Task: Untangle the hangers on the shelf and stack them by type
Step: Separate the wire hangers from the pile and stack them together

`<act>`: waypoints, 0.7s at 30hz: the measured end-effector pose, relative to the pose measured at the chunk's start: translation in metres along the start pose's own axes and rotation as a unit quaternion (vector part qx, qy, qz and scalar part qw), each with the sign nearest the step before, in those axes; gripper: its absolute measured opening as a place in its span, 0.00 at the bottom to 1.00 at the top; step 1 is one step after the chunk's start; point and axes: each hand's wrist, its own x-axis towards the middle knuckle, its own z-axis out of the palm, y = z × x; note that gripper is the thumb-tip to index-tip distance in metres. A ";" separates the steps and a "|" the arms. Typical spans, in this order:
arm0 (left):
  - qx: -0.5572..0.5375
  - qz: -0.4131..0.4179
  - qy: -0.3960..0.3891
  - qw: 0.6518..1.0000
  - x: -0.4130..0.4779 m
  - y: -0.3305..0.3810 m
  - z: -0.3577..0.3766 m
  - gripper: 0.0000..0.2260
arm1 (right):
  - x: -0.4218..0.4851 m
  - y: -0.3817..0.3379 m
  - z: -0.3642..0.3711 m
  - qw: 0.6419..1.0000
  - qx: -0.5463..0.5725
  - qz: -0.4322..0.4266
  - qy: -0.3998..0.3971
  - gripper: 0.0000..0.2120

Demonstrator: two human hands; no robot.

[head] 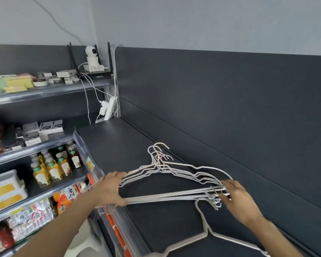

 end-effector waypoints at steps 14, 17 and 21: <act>-0.003 0.074 -0.023 0.997 -0.067 0.062 0.012 0.55 | -0.047 0.014 -0.024 0.987 -0.133 -0.032 -0.087 0.54; 0.003 0.089 -0.027 0.996 -0.085 0.091 0.025 0.54 | -0.072 0.035 -0.034 0.977 -0.130 -0.017 -0.165 0.55; -0.001 0.085 -0.065 0.994 -0.103 0.116 0.056 0.50 | -0.102 0.062 -0.039 0.970 -0.130 -0.009 -0.207 0.55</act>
